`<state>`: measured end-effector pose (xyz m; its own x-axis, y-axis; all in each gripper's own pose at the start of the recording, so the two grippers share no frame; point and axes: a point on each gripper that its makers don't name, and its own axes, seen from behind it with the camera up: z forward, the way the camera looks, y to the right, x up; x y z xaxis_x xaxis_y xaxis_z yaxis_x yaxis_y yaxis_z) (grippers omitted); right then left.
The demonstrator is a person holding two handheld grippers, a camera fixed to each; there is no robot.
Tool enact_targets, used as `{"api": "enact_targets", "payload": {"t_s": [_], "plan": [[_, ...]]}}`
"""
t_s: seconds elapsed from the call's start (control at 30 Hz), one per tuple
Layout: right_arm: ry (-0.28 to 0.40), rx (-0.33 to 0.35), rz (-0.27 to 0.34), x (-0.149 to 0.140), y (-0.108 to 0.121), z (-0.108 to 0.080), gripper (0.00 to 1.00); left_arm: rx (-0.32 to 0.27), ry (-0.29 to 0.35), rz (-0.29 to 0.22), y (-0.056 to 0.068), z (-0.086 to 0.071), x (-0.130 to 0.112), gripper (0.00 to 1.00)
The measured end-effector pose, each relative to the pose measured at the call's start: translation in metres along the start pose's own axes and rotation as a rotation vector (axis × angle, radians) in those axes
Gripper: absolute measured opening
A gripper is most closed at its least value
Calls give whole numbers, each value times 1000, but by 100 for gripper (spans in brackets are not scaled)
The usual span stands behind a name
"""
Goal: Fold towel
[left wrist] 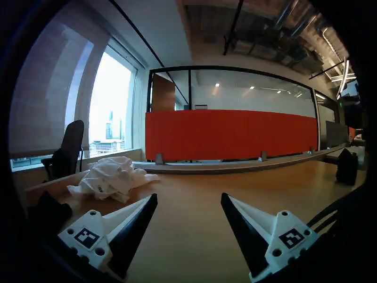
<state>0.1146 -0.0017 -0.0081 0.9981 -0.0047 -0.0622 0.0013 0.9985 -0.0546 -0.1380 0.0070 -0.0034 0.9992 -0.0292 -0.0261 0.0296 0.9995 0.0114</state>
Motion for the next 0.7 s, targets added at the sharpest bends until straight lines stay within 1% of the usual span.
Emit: {"api": "enact_targets", "payload": {"t_s": [0.17, 0.27, 0.37, 0.47, 0.57, 0.7], "plan": [[12, 3, 24, -15, 7, -1, 99, 0, 0, -1, 0, 0, 0, 100], [7, -6, 30, -33, 13, 0, 99, 0, 0, -1, 0, 0, -1, 100], [3, -16, 25, -51, 18, 1, 99, 0, 0, 0, 0, 0, -1, 100], [6, -17, 6, -70, 21, 1, 99, 0, 0, -1, 1, 0, 0, 100], [8, -8, -16, -91, 20, 3, 99, 0, 0, -1, 1, 1, 0, 100], [3, 9, -23, -117, 17, 5, 99, 0, 0, -1, 1, 1, 0, 100]]}}
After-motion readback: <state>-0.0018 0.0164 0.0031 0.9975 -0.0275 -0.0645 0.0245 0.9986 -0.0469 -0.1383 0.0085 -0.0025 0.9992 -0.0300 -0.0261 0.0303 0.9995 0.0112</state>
